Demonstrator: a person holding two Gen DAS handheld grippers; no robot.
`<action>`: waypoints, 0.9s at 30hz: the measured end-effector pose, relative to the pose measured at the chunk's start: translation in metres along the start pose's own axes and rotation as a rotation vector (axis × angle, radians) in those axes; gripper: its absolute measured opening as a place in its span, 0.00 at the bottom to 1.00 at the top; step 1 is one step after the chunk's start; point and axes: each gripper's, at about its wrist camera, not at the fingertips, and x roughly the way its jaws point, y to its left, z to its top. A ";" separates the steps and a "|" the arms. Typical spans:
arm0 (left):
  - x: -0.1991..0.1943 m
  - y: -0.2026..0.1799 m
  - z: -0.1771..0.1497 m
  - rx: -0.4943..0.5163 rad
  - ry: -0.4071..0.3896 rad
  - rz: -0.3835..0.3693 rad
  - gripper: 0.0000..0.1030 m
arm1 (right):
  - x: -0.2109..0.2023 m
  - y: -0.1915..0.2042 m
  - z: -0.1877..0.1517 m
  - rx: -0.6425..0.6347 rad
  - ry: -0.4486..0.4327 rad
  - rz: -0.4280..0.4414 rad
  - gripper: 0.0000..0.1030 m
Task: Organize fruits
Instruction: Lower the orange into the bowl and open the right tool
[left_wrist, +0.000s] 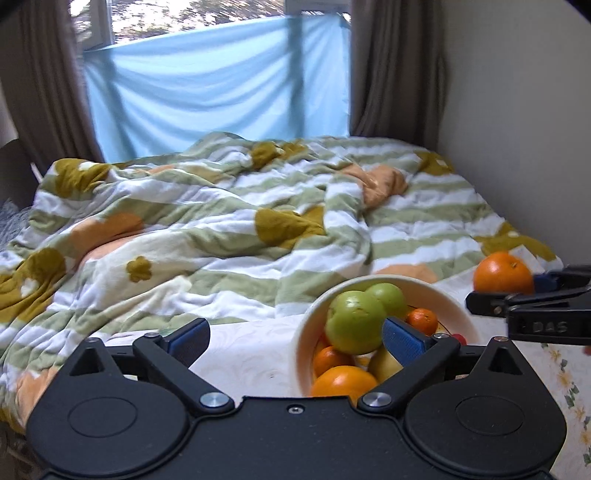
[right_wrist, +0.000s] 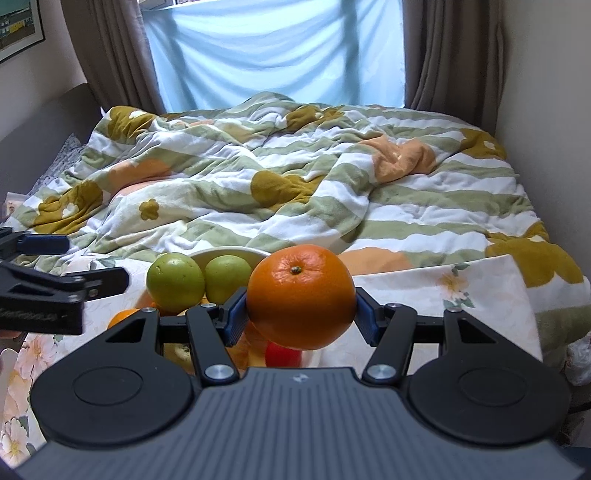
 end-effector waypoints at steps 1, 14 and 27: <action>-0.002 0.003 -0.003 -0.009 -0.008 0.008 0.98 | 0.004 0.001 0.000 0.003 0.007 0.008 0.72; -0.016 0.018 -0.032 -0.079 0.002 0.056 0.98 | 0.046 0.006 -0.010 0.040 0.054 0.076 0.72; -0.035 0.017 -0.046 -0.105 -0.008 0.079 0.98 | 0.037 0.011 -0.012 0.004 -0.005 0.088 1.00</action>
